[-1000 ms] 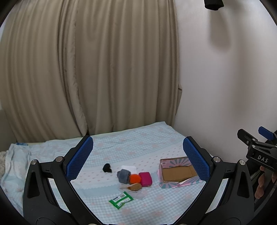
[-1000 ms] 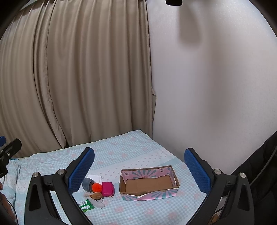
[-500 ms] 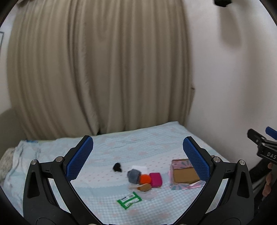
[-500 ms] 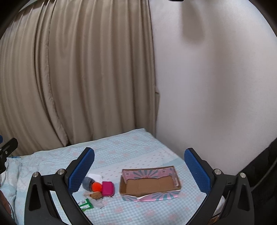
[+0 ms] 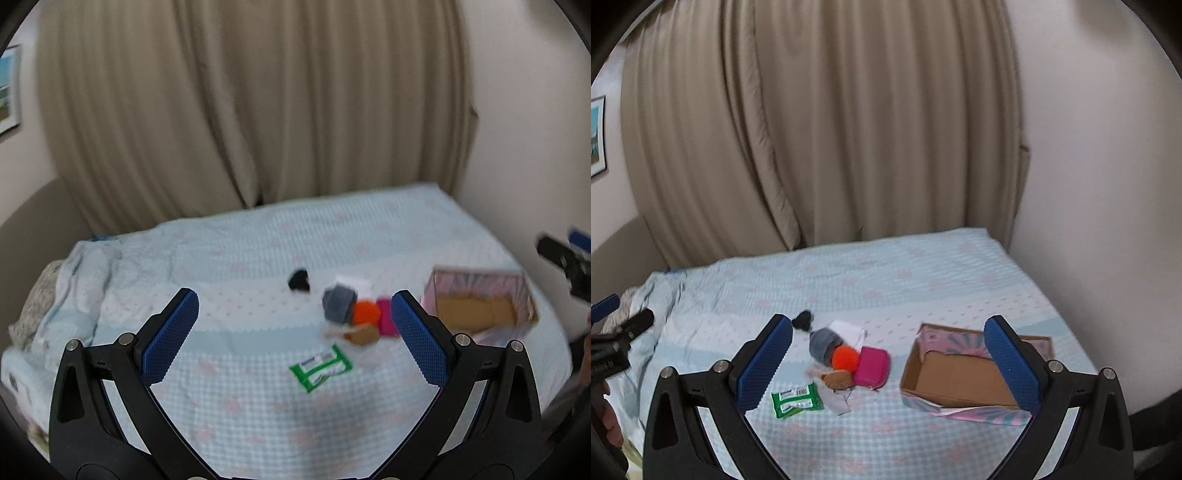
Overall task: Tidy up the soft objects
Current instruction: 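Grasp the green wipes pack with the left tool while the right tool grasps the brown plush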
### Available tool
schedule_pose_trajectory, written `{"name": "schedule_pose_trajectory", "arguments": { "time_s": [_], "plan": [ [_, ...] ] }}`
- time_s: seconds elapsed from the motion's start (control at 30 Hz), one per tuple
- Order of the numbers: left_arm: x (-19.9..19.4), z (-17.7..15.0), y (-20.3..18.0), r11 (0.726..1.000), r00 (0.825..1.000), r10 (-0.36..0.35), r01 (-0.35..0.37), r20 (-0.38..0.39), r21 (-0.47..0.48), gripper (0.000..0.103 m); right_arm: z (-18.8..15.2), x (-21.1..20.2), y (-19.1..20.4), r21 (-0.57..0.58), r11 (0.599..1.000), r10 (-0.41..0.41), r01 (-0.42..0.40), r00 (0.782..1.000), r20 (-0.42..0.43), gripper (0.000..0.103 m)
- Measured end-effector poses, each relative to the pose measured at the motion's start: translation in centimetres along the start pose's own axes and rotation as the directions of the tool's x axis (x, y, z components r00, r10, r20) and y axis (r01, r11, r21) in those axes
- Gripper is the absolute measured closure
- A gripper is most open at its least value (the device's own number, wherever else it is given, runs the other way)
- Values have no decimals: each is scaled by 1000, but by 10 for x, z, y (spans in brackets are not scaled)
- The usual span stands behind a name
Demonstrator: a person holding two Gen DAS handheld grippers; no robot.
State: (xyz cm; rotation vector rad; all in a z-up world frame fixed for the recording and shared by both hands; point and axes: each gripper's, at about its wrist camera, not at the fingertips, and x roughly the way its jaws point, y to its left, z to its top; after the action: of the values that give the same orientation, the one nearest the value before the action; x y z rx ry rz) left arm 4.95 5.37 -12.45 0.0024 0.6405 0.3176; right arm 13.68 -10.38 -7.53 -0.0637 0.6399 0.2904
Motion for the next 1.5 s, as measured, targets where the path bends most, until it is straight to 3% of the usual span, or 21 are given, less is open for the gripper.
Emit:
{"name": "schedule_pose_trajectory", "arguments": {
  "time_s": [0.13, 0.37, 0.57, 0.7, 0.83, 1.03, 1.13, 1.23, 1.33, 1.5],
  "plan": [
    [52, -31, -5, 986, 992, -111, 118, -67, 120, 0, -22, 41, 18, 25, 999, 24, -22, 999, -47, 0],
    [146, -89, -13, 898, 948, -264, 310, -178, 314, 0, -73, 123, 53, 84, 996, 29, -19, 991, -128, 0],
    [213, -133, -21, 825, 902, -343, 423, -264, 373, 1, -117, 194, 71, 133, 990, 72, -46, 978, -197, 0],
    [248, -163, -29, 792, 878, -367, 468, -306, 392, 2, -147, 240, 78, 142, 989, 83, -50, 968, -235, 9],
    [276, -185, -34, 776, 862, -383, 495, -331, 391, 3, -169, 274, 78, 168, 984, 109, -66, 959, -260, 17],
    [312, -207, -37, 773, 850, -383, 510, -362, 378, 7, -193, 312, 76, 197, 977, 131, -78, 954, -271, 19],
    [322, -213, -38, 768, 843, -387, 519, -374, 375, 7, -200, 325, 78, 203, 974, 156, -100, 948, -279, 30],
    [329, -216, -39, 762, 838, -386, 525, -384, 380, 12, -204, 333, 81, 204, 973, 161, -104, 946, -281, 32],
    [339, -217, -40, 758, 829, -382, 534, -410, 375, 27, -207, 339, 79, 216, 971, 164, -105, 947, -275, 33],
    [342, -218, -41, 746, 817, -389, 550, -425, 376, 49, -208, 348, 74, 251, 962, 176, -108, 947, -269, 49]
  ]
}}
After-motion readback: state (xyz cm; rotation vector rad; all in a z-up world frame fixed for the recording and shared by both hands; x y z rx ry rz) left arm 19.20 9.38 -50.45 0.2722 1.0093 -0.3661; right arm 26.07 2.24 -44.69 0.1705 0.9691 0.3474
